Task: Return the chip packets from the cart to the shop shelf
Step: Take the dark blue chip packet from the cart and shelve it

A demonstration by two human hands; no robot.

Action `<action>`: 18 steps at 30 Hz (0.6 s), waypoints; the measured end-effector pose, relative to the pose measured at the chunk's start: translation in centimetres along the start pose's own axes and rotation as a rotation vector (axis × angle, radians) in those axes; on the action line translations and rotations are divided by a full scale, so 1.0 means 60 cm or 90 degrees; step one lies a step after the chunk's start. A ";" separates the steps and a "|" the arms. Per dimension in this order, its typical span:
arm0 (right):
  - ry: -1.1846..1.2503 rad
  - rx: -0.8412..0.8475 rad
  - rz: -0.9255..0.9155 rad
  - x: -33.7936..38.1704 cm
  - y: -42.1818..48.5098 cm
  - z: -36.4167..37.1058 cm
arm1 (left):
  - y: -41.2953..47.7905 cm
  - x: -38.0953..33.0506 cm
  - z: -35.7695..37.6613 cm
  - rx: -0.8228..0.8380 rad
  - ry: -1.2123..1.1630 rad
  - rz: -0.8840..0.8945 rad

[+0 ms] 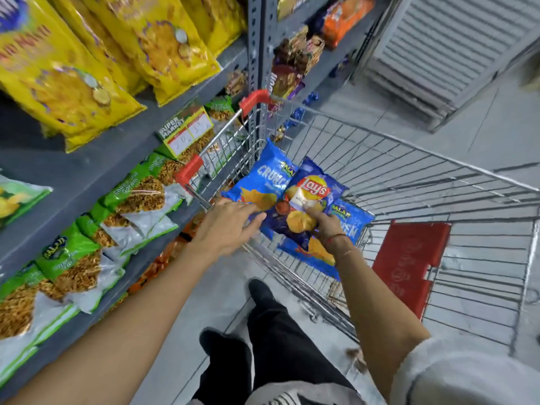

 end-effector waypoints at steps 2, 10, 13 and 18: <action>0.025 0.050 -0.044 0.055 -0.018 0.020 | 0.010 0.000 -0.064 -0.059 -0.006 0.005; 0.187 0.353 -0.329 0.372 -0.275 0.222 | -0.013 0.019 -0.441 -0.387 0.051 0.004; 0.200 0.429 -0.397 0.455 -0.400 0.299 | -0.072 0.024 -0.592 -0.511 0.115 -0.003; 0.199 0.567 -0.481 0.529 -0.607 0.438 | -0.210 0.060 -0.777 -0.650 0.256 -0.100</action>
Point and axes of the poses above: each hand's wrist, its own y-axis towards the middle knuckle, its own z-axis out of the palm, x = y × z, the point moved 10 cm from there along y, towards the middle knuckle, and after that the axes turned 11 degrees about y, right-handed, at the moved point
